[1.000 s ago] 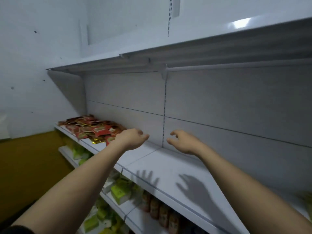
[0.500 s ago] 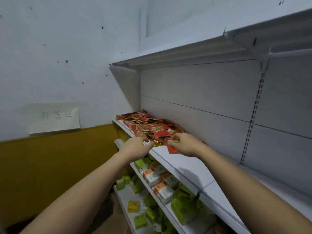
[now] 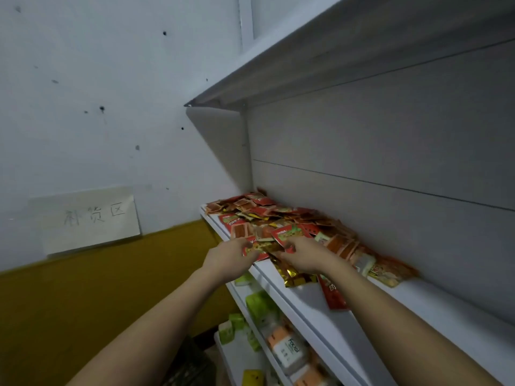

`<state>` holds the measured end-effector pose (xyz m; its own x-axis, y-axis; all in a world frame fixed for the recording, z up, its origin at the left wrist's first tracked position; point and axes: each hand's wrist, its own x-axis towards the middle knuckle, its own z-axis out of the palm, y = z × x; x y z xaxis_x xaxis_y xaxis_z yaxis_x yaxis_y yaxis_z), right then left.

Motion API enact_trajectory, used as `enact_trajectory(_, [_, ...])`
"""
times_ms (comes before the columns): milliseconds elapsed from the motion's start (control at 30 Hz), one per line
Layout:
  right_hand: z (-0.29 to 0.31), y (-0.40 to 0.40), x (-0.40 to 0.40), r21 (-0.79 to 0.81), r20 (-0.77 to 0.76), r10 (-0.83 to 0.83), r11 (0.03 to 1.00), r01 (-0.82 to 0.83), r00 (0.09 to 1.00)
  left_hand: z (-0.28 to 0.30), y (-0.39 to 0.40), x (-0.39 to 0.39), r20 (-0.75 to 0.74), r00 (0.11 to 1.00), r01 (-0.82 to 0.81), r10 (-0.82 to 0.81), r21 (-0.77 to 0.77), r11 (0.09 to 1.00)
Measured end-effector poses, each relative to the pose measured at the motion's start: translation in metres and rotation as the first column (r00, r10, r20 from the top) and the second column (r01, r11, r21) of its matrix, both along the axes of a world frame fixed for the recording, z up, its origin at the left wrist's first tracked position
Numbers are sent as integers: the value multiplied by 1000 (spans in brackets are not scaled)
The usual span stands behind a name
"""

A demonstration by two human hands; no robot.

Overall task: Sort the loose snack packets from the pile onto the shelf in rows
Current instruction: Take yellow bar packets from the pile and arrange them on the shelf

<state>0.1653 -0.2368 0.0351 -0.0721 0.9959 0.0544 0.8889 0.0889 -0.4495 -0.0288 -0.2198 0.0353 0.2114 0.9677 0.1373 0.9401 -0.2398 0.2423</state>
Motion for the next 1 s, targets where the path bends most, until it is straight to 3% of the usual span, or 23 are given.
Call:
enact_trajectory(267, [-43, 95, -8, 11, 2, -54, 998, 54, 999, -44, 93, -2, 164, 986, 46, -43, -15, 999])
enact_trajectory(467, [-74, 143, -15, 173, 84, -411, 903, 393, 908, -71, 165, 5, 260, 948, 182, -181, 20, 983])
enact_trajectory(733, [-127, 189, -19, 120, 61, -558, 827, 549, 828, -108, 255, 22, 267, 828, 476, -493, 131, 870])
enact_trajectory(867, [-117, 192, -19, 293, -100, -576, 762, 577, 811, -128, 285, 26, 314, 712, 562, -628, 283, 778])
enact_trajectory(933, [-100, 185, -22, 419, -267, -578, 651, 633, 771, -128, 293, 33, 435, 640, 533, -633, 341, 774])
enact_trajectory(1000, [-83, 177, -27, 448, -478, -552, 516, 730, 684, -115, 294, 42, 605, 540, 544, -585, 279, 791])
